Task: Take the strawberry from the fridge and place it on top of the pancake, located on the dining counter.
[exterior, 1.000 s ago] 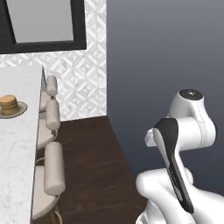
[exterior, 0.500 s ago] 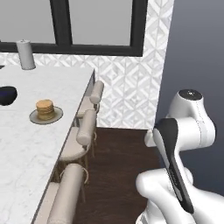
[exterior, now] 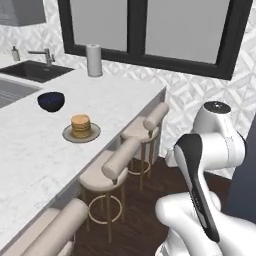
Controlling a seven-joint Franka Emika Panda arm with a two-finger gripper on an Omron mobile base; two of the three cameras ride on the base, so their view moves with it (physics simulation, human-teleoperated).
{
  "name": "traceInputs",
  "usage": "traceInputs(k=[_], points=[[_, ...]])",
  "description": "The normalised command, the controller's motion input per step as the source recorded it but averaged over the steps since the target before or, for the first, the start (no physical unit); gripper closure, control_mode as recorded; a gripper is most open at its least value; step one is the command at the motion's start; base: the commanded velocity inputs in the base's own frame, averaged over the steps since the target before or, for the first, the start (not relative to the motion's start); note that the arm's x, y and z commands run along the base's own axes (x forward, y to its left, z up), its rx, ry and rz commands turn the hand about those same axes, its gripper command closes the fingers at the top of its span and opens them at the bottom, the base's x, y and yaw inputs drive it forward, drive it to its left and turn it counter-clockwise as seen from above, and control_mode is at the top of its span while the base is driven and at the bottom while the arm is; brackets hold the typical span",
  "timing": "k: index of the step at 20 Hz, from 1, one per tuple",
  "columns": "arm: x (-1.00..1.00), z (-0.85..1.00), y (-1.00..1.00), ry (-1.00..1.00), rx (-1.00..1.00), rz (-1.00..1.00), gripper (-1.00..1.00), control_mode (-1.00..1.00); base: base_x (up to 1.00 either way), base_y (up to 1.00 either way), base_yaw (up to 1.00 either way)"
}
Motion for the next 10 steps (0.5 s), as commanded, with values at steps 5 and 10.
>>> traceInputs(k=[5,10], points=[[0.00,0.00,0.00,0.00,0.00,0.00,1.00,1.00,0.32,-0.53,0.84],[0.00,0.00,0.00,0.00,0.00,0.00,1.00,1.00,0.27,-0.76,0.73]])
